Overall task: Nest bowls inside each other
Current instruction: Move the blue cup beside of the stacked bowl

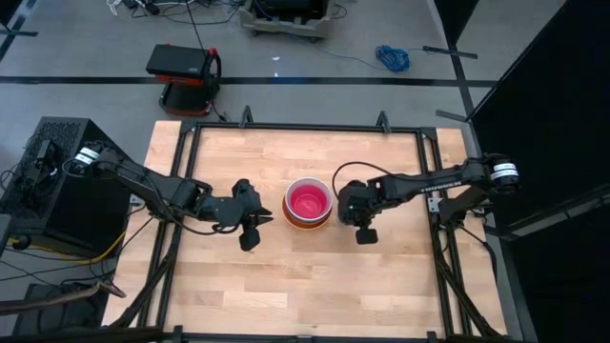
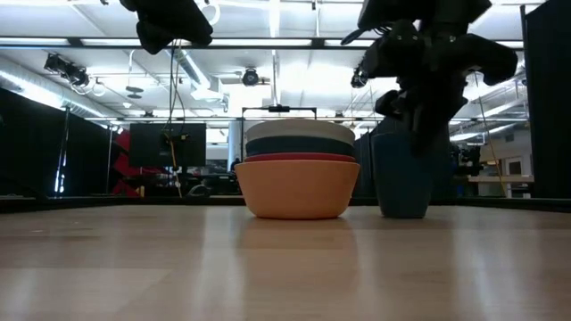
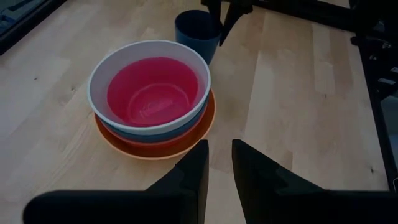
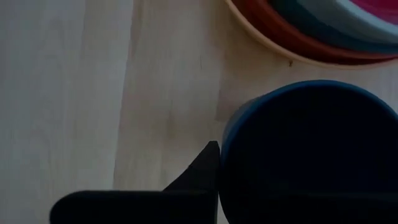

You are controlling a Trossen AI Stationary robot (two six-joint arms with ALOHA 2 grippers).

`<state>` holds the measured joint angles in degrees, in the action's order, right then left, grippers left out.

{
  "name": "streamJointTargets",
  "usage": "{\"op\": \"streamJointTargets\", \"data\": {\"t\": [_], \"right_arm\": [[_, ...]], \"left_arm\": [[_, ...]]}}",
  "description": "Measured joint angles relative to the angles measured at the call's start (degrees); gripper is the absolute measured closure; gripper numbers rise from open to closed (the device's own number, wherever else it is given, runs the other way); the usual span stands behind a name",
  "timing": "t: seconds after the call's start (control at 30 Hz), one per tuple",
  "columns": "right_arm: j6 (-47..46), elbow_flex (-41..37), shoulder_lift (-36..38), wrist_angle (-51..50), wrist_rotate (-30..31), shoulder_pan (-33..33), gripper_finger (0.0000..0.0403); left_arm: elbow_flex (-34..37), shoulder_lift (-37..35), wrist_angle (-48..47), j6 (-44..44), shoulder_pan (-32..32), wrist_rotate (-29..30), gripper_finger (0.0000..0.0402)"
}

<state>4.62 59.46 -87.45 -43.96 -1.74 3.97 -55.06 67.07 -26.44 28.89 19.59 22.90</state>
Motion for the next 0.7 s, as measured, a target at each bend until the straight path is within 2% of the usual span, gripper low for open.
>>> {"op": "streamJointTargets", "data": {"t": [0.17,0.7], "right_arm": [[-0.02,2.40,-0.14,-0.88,-0.08,-0.02,0.0403],[-2.15,2.70,-1.47,-3.19,-0.05,-0.01,0.0403]], "left_arm": [[0.00,0.00,-0.03,0.06,0.00,0.00,0.0344],[0.00,0.00,0.00,0.33,0.01,0.00,0.0344]]}}
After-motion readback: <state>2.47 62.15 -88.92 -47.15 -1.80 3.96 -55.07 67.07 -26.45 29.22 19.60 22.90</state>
